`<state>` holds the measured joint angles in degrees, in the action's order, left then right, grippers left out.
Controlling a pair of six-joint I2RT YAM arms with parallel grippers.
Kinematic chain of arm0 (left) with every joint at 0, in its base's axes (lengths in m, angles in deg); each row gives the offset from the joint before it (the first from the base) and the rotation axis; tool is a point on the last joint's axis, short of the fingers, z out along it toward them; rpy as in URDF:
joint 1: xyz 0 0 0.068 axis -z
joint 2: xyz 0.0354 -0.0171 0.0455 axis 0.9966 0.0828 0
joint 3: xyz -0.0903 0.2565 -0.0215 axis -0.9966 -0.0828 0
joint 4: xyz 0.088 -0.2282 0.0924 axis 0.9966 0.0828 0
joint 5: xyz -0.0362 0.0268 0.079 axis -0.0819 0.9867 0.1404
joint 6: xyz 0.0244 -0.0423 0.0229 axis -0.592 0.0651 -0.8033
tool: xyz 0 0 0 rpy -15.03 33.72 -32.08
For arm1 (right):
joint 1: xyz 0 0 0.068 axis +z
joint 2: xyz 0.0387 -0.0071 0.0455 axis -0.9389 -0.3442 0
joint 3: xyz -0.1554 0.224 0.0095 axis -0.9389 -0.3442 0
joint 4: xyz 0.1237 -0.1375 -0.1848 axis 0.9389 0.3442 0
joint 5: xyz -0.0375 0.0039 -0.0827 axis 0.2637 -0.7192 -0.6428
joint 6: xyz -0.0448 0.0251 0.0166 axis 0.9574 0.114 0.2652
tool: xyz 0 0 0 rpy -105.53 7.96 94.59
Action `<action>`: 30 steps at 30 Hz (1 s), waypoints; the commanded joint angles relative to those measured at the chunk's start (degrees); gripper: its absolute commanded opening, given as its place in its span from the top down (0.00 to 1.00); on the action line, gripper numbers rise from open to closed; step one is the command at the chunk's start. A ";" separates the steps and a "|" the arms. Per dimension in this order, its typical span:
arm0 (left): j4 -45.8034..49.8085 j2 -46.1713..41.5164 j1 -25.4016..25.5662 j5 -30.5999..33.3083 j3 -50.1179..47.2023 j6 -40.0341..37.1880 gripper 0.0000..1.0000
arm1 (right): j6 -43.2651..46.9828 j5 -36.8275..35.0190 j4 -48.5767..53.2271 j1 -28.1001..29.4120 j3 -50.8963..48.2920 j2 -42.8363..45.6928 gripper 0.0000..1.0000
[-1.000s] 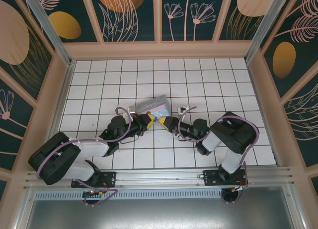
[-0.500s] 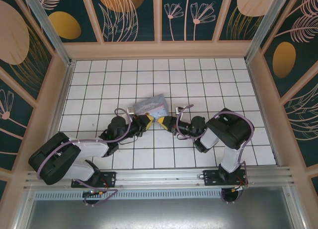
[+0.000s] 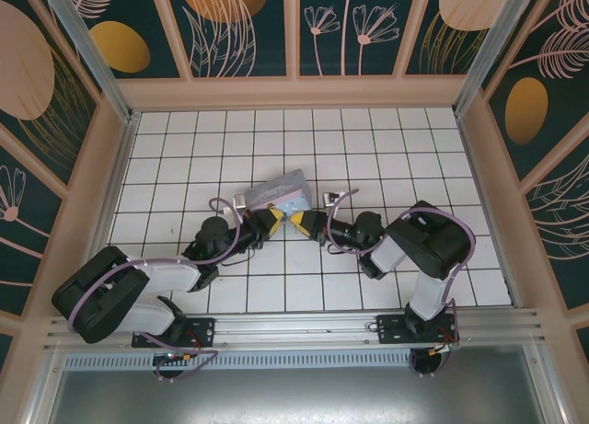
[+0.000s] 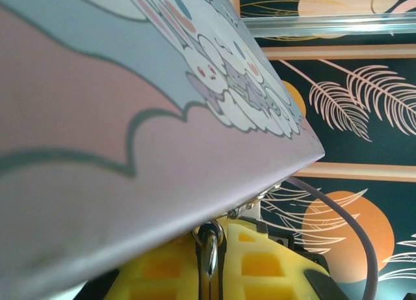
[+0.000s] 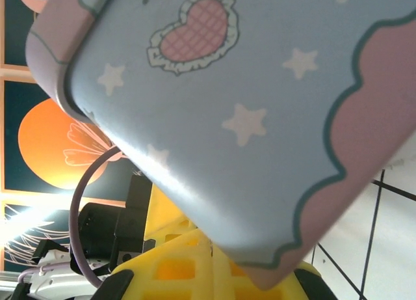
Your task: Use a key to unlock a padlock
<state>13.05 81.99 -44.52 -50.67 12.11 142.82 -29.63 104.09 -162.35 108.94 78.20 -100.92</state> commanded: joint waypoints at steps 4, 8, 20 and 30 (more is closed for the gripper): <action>-23.14 -6.68 2.33 -12.06 2.75 -2.11 1.00 | 0.69 0.32 -6.10 -1.17 1.24 -2.33 1.00; -23.68 -7.12 2.33 -12.09 2.68 -1.25 1.00 | 1.23 1.72 -5.78 -1.70 2.32 -2.07 1.00; -25.50 -5.69 2.31 -17.11 3.18 -1.11 1.00 | 9.23 9.69 2.88 -5.00 3.48 1.98 1.00; -23.56 -6.13 2.33 -18.11 3.36 -1.27 1.00 | 9.87 13.27 6.06 -7.41 4.53 3.01 1.00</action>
<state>7.50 79.76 -44.78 -55.52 12.03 142.23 -22.01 119.94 -162.15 102.79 81.44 -96.92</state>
